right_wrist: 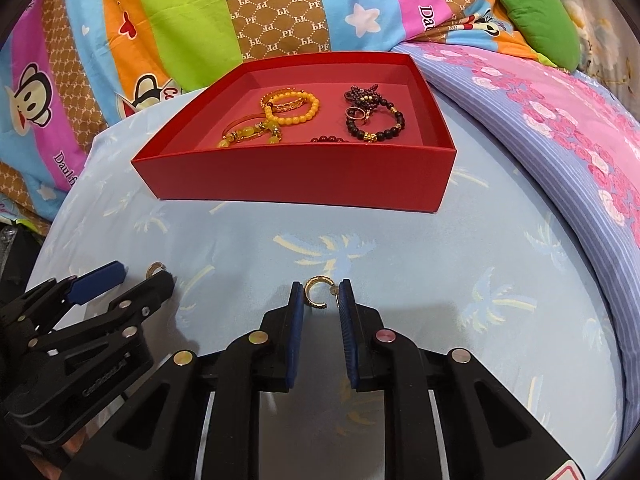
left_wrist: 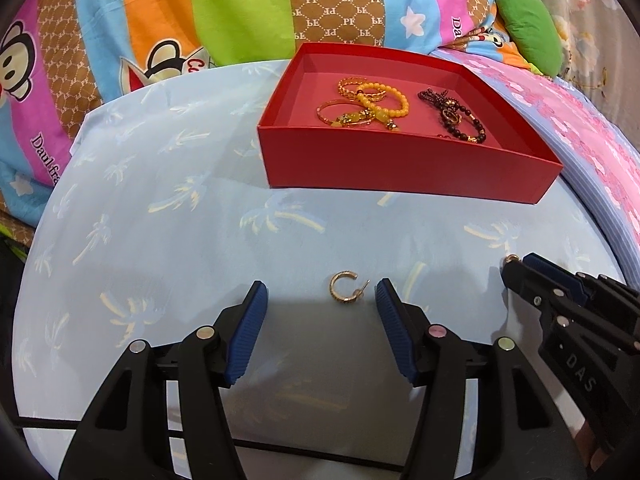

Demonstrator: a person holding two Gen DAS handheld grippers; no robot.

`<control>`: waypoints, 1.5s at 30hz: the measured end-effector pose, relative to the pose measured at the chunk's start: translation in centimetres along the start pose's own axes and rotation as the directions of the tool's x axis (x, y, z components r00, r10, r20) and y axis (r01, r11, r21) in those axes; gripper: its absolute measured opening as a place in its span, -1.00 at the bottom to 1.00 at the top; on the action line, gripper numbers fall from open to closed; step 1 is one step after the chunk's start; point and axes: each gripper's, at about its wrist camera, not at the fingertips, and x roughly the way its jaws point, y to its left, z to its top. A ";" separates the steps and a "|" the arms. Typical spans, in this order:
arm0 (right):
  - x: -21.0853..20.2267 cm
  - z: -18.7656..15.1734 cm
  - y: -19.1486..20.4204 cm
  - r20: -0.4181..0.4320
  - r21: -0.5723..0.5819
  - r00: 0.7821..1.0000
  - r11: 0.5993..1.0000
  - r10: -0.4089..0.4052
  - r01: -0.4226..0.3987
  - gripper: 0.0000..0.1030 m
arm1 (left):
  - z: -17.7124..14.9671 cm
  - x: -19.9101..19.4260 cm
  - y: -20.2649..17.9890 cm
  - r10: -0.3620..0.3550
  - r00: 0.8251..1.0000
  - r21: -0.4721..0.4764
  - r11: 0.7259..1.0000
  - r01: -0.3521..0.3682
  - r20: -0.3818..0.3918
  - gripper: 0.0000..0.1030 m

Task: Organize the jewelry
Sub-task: 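Grasp one gold hoop earring with the left tool while the right tool grasps the other, then carry both hoop earrings into the red box and open both tools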

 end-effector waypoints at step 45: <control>-4.4 7.8 -1.4 0.141 0.016 0.990 1.000 0.018 -0.021 -0.66 | 9.3 -4.3 -4.6 -0.113 0.985 0.092 0.991 0.102 0.130 -0.62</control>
